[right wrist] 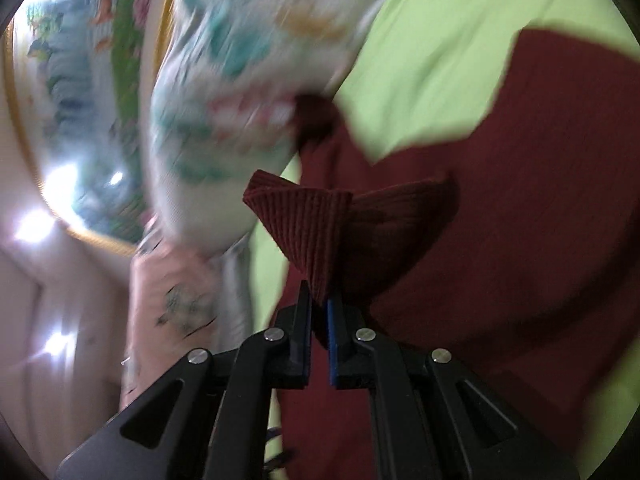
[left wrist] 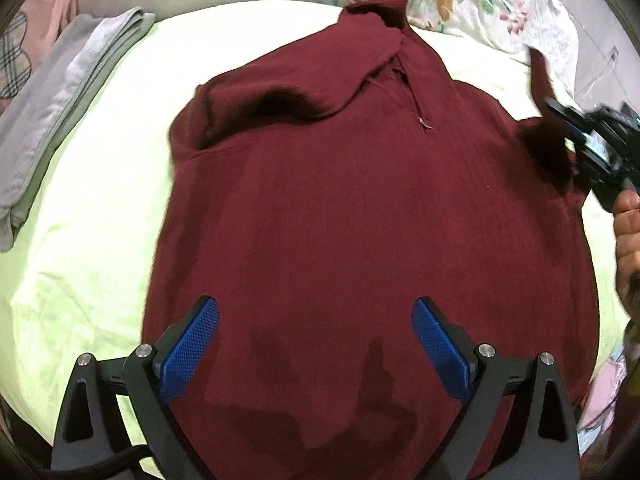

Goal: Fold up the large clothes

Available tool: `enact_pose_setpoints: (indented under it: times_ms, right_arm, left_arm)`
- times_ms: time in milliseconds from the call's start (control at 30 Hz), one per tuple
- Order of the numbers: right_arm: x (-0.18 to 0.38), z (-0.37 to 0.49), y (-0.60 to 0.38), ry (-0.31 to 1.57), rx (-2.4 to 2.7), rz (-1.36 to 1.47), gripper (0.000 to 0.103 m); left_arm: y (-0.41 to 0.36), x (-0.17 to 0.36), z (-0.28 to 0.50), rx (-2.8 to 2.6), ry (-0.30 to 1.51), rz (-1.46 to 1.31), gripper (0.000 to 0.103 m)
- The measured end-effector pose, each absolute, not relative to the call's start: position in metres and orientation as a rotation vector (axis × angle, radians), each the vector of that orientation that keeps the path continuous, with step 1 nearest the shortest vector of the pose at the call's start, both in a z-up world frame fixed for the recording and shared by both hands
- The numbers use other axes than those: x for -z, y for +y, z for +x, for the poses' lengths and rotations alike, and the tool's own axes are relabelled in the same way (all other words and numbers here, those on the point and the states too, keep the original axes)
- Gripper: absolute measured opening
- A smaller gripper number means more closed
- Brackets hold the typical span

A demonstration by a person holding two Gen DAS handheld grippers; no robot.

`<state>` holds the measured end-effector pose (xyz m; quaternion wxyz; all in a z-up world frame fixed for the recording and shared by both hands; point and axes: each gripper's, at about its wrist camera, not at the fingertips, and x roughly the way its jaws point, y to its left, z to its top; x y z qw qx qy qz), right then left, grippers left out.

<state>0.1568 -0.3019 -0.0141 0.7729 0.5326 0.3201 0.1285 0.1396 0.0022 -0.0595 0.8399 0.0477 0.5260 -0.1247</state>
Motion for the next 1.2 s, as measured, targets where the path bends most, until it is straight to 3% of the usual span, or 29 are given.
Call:
enact_pose_setpoints:
  times_ms: [200,433,567,667,733,767,900,1100,1167,1200]
  right_arm:
    - [0.046,0.227,-0.183,0.831,-0.445,1.184,0.006]
    - [0.083,0.273,-0.114,0.977,-0.5,1.202,0.01]
    - [0.085,0.267,-0.11,1.003,-0.503,1.201,0.021]
    - [0.064,0.244,-0.132,0.958,-0.49,1.145,0.049]
    - [0.046,0.222,-0.15,0.901,-0.46,1.096,0.049]
    - [0.038,0.213,-0.158,0.881,-0.438,1.074,0.049]
    - [0.004,0.155,-0.222,0.74,-0.239,0.975,0.049]
    - [-0.022,0.093,-0.319,0.695,0.338,0.683,0.049]
    - [-0.008,0.101,-0.345,0.758,0.368,0.685,0.049]
    - [-0.003,0.107,-0.35,0.784,0.361,0.691,0.049]
  left_arm:
    - [0.03,0.058,0.138,0.266,1.105,0.032,0.098]
    - [0.043,0.063,0.149,0.286,1.103,-0.017,0.098]
    - [0.038,0.064,0.164,0.304,1.1,-0.037,0.098]
    - [0.027,0.06,0.183,0.333,1.079,-0.069,0.098]
    - [0.022,0.061,0.2,0.343,1.085,-0.085,0.097]
    - [0.019,0.062,0.208,0.343,1.085,-0.087,0.096]
    - [0.012,0.059,0.23,0.326,1.041,-0.102,0.075]
    - [-0.017,0.069,0.251,0.426,1.015,-0.073,0.073]
    - [-0.022,0.089,0.265,0.36,1.091,-0.003,0.057]
    - [-0.018,0.093,0.268,0.341,1.104,0.002,0.054]
